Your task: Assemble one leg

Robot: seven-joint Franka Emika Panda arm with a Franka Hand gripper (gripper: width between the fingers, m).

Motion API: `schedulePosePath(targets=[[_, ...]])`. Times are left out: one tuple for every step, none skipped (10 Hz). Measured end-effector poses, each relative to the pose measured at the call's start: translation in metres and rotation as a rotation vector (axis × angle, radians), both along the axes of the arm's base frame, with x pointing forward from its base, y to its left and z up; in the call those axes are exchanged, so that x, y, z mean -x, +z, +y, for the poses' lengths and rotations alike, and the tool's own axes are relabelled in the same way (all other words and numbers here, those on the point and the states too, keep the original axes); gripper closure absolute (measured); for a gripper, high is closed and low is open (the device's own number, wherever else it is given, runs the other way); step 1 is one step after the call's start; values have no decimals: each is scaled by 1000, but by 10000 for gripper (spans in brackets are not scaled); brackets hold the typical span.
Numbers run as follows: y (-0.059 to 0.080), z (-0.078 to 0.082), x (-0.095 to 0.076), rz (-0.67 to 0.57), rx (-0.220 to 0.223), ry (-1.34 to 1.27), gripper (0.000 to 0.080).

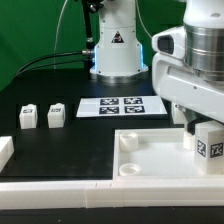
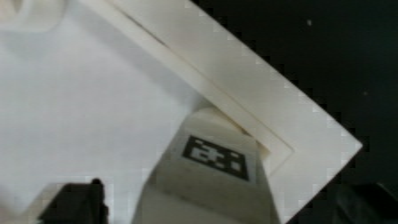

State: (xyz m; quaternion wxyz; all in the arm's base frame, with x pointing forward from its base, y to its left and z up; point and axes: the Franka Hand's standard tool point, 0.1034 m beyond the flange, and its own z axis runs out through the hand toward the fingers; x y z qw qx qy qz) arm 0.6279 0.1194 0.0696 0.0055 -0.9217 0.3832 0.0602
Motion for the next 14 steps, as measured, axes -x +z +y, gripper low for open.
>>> schedulePosePath(targets=[[0,0,0,-4,-9,84,152],[-1,0,1,-11,-21,211,151],[-1,2,1,-17,-27,315,151],[0,2,1,-24,-30,449,151],[1,0,0,-32,-40,601,151],[2,-2,-1,-35,-51,717,151],[2,-5,-1,-39,-61,809,151],[2,-9,-2,-44,-74,923,151],[2,-11,-3,-50,-78,975,151],[2,-11,-3,-50,-78,974,151],[1,-11,-3,-50,-78,972,151],[1,-11,-3,-49,-78,972,245],[1,-11,-2,-49,-78,972,245],[0,-11,-2,-48,-79,972,450]])
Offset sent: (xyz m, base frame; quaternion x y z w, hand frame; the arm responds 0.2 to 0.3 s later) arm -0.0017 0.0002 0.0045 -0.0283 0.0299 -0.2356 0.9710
